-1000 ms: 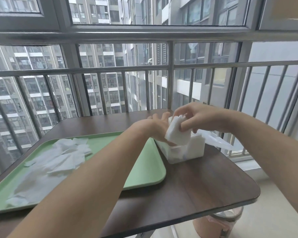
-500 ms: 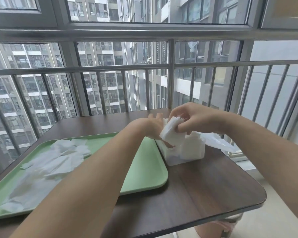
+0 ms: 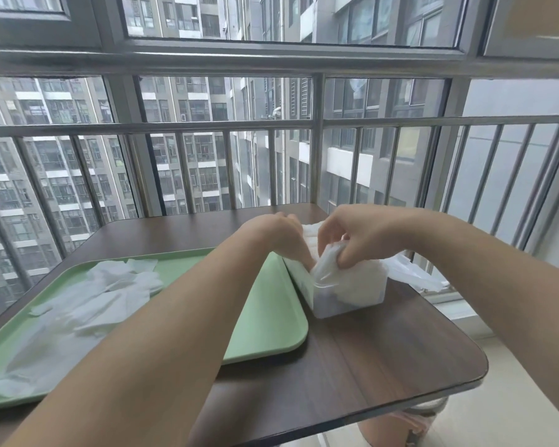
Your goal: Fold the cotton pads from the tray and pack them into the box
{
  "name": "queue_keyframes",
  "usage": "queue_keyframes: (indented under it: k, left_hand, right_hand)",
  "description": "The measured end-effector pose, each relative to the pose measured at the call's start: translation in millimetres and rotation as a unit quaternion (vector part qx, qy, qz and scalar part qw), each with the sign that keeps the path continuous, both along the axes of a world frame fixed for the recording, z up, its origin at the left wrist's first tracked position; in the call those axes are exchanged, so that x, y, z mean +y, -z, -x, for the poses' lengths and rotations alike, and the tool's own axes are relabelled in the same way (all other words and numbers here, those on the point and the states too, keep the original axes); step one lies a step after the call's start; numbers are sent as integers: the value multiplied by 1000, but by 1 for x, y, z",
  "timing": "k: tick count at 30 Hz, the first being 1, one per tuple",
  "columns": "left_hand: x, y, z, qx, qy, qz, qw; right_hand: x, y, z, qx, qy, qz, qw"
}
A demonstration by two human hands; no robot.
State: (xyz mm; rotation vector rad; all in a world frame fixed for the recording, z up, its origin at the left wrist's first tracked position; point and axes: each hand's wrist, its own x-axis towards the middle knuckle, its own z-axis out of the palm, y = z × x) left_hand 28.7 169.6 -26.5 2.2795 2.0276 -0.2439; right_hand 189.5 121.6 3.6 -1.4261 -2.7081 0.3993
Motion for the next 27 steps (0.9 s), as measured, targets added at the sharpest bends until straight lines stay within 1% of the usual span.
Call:
queue_keyframes:
  k: [2,4,6,9,10,12,14,17,19,22,25,27]
  left_hand:
    - [-4,-2,-1,-7,-5,1,1000]
    - [-2,0,-1,-10,-10,0,1000]
    - [1,2,0,-6,-12,3,1000]
    - [7,3,2,-3,1,2,1000]
    - [8,2,2,4,5,3,1000]
    - [5,0,2,2,-4,10,1000]
    - [4,1,2,-5,-6,8,1000]
    - [6,3,3,-12,11,-5,1000]
    - [6,4,6,-29,1,-19,999]
    - [1,7,6,-62,-19,-12,998]
    - [-3,7,8,-95,16,14,995]
    - [-12,2,17,-174,18,40,984]
  right_hand:
    - [-3,-1,1,-56,7,-29,998]
    - [-5,-1,3,-83,13,-52,995]
    - [-7,-1,6,-84,14,-68,994]
    - [-11,-2,13,-43,-3,-54,998]
    - [-12,-2,14,-45,-9,-46,998]
    - [-12,1,17,-81,-14,-35,996]
    - [-11,7,20,-113,-17,-44,993]
    - [-8,14,22,-92,-19,-89,992]
    - [-8,18,21,-71,-20,-105,992]
    - [-10,19,18,-76,-18,-109,991]
    - [-12,18,18,-84,-6,-149,985]
    - [-14,15,18,-114,7,-177,978]
